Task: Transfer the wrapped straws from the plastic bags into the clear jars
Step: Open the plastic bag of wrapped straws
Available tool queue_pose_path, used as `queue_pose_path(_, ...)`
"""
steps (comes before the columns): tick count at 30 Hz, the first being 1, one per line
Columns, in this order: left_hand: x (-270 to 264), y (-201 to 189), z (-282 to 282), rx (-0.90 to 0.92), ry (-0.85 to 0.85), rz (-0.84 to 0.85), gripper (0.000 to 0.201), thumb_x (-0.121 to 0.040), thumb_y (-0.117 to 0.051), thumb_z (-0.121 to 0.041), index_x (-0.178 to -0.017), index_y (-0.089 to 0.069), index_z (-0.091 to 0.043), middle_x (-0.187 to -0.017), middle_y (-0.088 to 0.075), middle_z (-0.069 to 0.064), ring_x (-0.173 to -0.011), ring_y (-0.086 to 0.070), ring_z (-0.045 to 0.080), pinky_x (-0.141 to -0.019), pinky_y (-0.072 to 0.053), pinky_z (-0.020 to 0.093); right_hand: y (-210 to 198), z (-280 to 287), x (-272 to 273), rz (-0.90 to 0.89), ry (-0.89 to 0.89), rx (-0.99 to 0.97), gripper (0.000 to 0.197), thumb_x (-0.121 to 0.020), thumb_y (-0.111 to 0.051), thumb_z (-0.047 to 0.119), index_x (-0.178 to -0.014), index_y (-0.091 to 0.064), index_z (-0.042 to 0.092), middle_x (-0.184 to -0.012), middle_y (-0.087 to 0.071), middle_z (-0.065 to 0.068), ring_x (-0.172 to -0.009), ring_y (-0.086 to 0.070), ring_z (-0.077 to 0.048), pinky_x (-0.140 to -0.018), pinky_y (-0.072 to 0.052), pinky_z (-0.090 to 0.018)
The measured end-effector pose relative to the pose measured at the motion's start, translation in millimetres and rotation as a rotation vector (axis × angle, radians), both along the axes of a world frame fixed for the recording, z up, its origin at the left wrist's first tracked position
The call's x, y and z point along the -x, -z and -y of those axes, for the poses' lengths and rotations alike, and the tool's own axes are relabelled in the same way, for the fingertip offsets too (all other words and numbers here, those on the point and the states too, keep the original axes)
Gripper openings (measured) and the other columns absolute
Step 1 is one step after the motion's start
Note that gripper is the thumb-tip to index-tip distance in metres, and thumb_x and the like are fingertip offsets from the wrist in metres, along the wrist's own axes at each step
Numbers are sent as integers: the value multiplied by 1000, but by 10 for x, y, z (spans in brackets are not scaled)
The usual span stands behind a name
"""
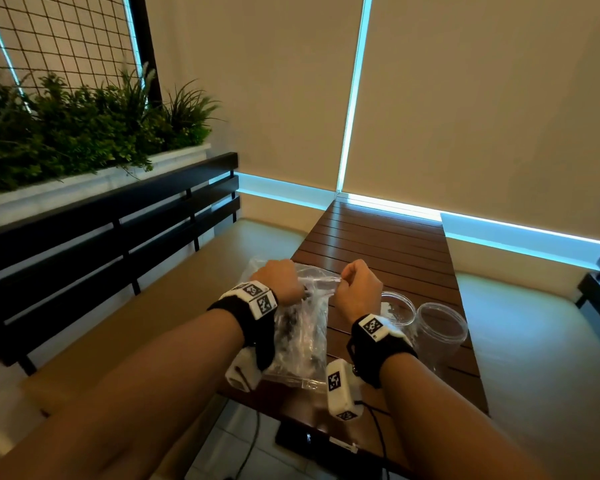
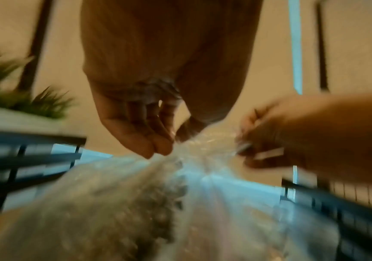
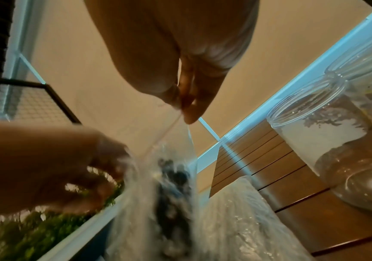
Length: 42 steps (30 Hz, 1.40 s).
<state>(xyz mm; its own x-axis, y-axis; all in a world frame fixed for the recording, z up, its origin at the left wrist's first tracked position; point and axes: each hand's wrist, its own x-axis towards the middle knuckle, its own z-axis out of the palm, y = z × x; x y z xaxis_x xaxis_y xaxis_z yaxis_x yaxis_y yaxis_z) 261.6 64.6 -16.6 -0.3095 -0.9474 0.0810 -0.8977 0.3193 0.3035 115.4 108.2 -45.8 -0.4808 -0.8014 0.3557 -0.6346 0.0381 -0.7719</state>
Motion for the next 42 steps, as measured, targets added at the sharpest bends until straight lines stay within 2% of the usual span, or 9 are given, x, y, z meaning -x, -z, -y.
queue_pose_path(5, 262, -79, -7, -20, -33, -340, 12, -90, -56, -14, -102, -53, -12, -100, -61, 7, -92, -59, 27, -74, -49, 36, 178, -81, -42, 108, -119, -302, 12, -85, -59, 27, -91, -54, 18, -88, -67, -5, -72, -66, -20, -55, -48, -26)
queue_pose_path(11, 147, 136, 71, -43, 222, 165, 23, -84, -64, -19, -104, -53, -15, -107, -64, 5, -95, -61, 24, -83, -52, 35, 267, -81, 210, -21, -10, -321, 8, -86, -57, 11, -85, -61, 18, -84, -63, 1, -84, -60, -22, -67, -40, -24)
queue_pose_path(16, 153, 82, 301, 1, -67, -69, 13, -91, -58, -24, -96, -57, -12, -94, -60, 8, -85, -61, 26, -76, -55, 38, 329, -89, 315, -138, -5, -328, 6, -90, -55, 20, -86, -57, 16, -87, -65, -6, -81, -62, -27, -65, -48, -33)
queue_pose_path(21, 435, 204, 283, -84, -60, -198, 31, -99, -43, -35, -91, -55, -7, -99, -65, 13, -90, -63, 32, -76, -52, 39, 321, -17, 337, 118, -62, -481, 47, -71, -71, 54, -96, -48, 22, -93, -65, -4, -77, -69, -24, -68, -60, -40)
queue_pose_path(24, 465, 240, 247, -42, -74, -299, 29, -97, -48, -39, -102, -50, -11, -105, -63, 11, -95, -60, 30, -78, -50, 38, 322, -74, 386, 399, -111, -533, 48, -72, -79, 21, -107, -47, 14, -98, -63, -9, -73, -69, -21, -59, -61, -35)
queue_pose_path(26, 467, 219, 179, -159, 24, -182, 52, -85, -70, -40, -118, -42, -10, -109, -62, 8, -95, -60, 26, -76, -50, 36, 311, -101, 412, 441, -127, -485, 38, -76, -70, 4, -106, -48, 11, -97, -63, -11, -70, -67, -19, -53, -58, -29)
queue_pose_path(30, 440, 225, 129, -259, 152, 152, 71, -83, -73, -22, -135, -28, -4, -119, -60, 13, -105, -60, 27, -78, -49, 31, 348, -42, 438, 237, -80, -391, 31, -78, -68, 13, -104, -51, 14, -99, -61, -7, -75, -58, -16, -50, -43, -22)
queue_pose_path(37, 136, -137, 291, 86, -58, 78, 13, -80, -59, -13, -92, -55, -12, -90, -58, 7, -82, -57, 24, -69, -48, 34, 349, -52, 574, 19, 8, -341, 28, -81, -70, 31, -94, -50, 17, -88, -63, -4, -77, -59, -24, -60, -44, -31)
queue_pose_path(42, 364, -139, 182, -39, -16, -152, 19, -93, -46, -15, -76, -51, -8, -77, -52, 6, -82, -55, 26, -70, -40, 35, 273, 35, 485, 416, -96, -475, 51, -77, -74, 44, -109, -46, 17, -101, -57, -6, -79, -61, -19, -53, -57, -32)
